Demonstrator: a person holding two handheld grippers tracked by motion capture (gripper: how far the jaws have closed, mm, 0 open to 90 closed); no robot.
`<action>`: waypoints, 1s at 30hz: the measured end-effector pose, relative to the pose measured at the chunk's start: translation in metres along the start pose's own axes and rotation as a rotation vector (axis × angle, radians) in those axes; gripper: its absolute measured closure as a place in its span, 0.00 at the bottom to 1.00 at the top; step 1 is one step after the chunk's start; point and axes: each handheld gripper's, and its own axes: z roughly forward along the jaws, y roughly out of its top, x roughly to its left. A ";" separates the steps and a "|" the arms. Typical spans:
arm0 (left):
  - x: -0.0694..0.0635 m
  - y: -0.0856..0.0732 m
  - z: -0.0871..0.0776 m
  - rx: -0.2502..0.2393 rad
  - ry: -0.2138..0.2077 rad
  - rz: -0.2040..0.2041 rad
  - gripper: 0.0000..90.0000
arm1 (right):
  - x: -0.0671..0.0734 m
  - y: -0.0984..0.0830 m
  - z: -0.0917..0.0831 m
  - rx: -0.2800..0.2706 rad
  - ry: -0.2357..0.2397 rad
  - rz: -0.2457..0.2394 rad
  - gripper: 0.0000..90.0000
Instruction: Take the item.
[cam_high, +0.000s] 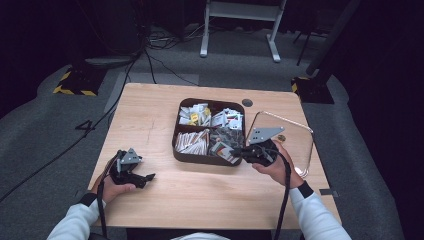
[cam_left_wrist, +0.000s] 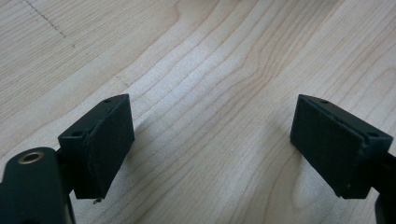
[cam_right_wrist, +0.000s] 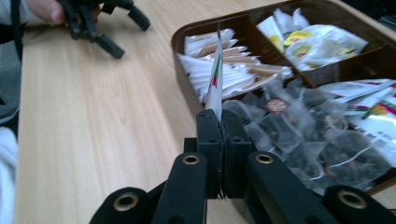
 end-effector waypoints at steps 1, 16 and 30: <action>0.000 0.000 0.000 0.000 0.000 0.000 0.15 | 0.003 -0.001 0.000 0.003 0.010 -0.002 0.99; 0.000 0.000 0.000 0.000 0.000 0.000 0.15 | 0.029 -0.021 0.032 0.100 0.120 -0.009 0.99; 0.000 0.000 0.000 0.000 0.000 0.000 0.15 | 0.031 -0.035 0.054 0.165 0.194 0.014 0.98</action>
